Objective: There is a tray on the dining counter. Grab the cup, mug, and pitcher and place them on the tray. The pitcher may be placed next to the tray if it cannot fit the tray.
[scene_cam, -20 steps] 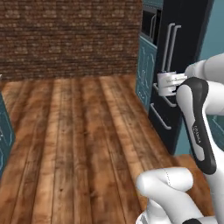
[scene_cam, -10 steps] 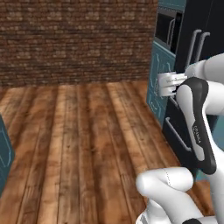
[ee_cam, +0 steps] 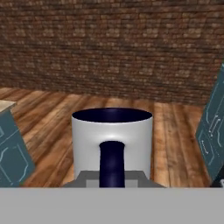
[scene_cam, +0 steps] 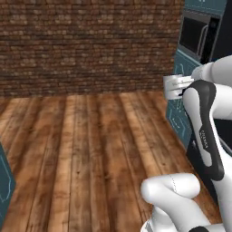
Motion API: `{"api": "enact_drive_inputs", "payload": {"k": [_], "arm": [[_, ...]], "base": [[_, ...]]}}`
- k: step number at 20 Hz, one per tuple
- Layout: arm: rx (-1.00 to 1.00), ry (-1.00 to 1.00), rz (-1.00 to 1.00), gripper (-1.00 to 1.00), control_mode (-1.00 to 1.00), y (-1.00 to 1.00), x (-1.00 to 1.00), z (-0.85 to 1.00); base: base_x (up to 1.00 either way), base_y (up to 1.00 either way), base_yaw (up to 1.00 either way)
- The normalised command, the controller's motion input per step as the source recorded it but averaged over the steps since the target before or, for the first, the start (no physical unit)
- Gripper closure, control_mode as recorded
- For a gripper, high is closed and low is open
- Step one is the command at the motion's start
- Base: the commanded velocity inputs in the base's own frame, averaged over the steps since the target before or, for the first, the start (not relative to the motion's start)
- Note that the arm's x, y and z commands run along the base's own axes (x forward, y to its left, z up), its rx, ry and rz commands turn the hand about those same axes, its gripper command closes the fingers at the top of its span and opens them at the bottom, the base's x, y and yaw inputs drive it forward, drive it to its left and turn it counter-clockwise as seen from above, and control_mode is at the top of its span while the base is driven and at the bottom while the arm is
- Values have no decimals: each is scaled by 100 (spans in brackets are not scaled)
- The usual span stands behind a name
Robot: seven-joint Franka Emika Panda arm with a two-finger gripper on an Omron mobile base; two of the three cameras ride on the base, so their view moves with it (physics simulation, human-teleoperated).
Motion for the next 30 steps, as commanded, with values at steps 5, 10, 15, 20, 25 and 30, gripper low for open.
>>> {"api": "enact_drive_inputs", "payload": {"k": [5,10,15,20,25,30], "arm": [[0,0,0,100,100,0,0,0],[0,0,0,100,100,0,0,0],[0,0,0,100,100,0,0,0],[0,0,0,100,100,0,0,0],[0,0,0,100,100,0,0,0],[0,0,0,100,100,0,0,0]], "base": [[100,32,7],[100,26,7],[100,17,4],[100,15,5],[100,8,6],[100,6,7]]}}
